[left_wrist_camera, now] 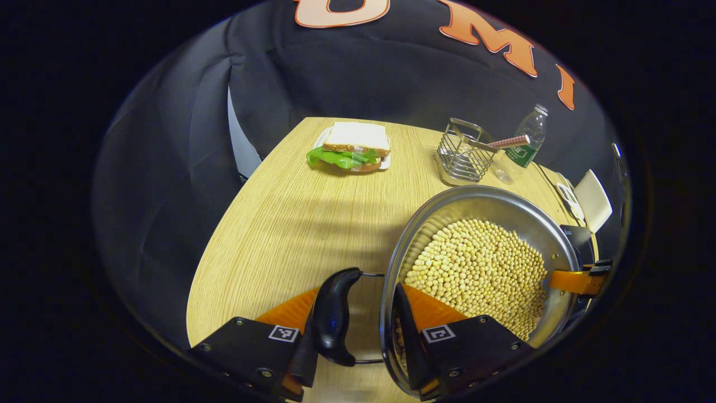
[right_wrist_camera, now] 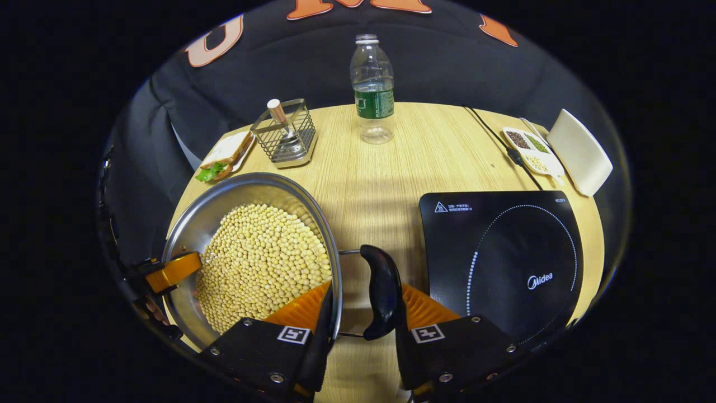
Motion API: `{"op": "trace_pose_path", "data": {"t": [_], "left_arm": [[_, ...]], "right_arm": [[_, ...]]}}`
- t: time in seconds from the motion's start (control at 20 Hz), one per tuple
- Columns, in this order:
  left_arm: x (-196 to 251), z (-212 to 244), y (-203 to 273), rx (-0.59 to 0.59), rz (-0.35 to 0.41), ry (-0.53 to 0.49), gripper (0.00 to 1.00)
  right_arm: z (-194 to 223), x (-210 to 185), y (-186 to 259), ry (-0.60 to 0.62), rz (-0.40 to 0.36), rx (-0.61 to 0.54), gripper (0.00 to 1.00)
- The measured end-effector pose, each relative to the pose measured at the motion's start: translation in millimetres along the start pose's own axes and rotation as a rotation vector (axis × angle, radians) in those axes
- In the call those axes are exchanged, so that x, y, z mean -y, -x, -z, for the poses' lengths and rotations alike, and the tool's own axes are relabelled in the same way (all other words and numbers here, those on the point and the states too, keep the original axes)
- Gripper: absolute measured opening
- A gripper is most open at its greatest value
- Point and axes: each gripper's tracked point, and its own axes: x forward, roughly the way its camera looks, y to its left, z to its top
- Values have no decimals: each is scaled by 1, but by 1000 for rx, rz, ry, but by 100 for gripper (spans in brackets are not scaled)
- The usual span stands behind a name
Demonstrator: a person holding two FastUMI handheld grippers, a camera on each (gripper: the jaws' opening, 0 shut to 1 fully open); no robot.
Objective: First push the handle of the pot to place it horizontally, then grasp the pot with both hands and set it on the induction cooktop.
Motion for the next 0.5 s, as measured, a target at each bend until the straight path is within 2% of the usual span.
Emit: {"op": "trace_pose_path", "data": {"t": [0.05, 0.5], "left_arm": [[2, -2, 0, 7, -3, -9, 64], [6, -25, 26, 128, -20, -94, 64]], "right_arm": [[1, 1, 4, -9, -4, 7, 52], [-12, 33, 50, -60, -50, 99, 47]]}}
